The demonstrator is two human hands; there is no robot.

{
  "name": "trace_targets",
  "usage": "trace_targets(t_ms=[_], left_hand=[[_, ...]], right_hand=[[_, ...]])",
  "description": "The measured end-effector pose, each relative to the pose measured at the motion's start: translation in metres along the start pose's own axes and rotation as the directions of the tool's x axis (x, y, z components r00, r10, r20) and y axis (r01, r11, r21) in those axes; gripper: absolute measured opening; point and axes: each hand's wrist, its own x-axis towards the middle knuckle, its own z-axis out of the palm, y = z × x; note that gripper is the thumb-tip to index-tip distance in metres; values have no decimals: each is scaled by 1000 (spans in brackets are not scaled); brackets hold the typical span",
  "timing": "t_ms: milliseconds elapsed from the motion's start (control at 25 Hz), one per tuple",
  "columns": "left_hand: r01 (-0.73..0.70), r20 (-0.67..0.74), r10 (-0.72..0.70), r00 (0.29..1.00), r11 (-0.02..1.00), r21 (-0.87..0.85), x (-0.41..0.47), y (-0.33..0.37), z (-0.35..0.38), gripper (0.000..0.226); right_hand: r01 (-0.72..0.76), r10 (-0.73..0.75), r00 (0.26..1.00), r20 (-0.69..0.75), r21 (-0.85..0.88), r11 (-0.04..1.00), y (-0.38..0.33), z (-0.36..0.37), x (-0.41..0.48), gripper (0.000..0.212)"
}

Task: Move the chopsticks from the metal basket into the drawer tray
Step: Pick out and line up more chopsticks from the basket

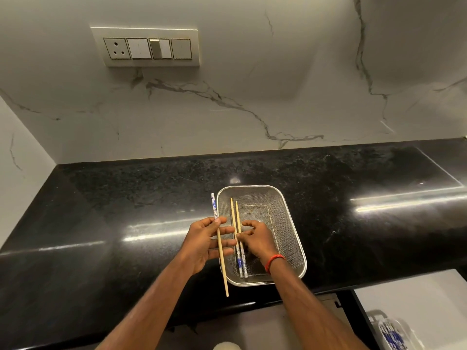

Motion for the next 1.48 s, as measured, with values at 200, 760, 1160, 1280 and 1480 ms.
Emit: trace_targets(t_ms=[200, 760, 1160, 1280, 1480], left_hand=[[15, 9, -15, 1000, 1000, 6, 2, 0, -2, 26], [50, -66, -59, 996, 990, -130, 7, -2, 7, 30], [53, -8, -54, 999, 995, -90, -4, -1, 4, 24], [56, 14, -55, 998, 995, -84, -5, -2, 2, 23], [61, 50, -57, 997, 995, -80, -1, -2, 4, 23]], right_hand=[[116, -96, 992, -86, 275, 954, -19, -18, -19, 27], [240, -223, 966, -130, 136, 961, -21, -10, -26, 14], [20, -20, 1000, 5, -88, 996, 2, 9, 4, 46], [-28, 27, 999, 29, 25, 999, 2, 3, 1, 39], [106, -95, 994, -49, 318, 942, -18, -28, -27, 23]])
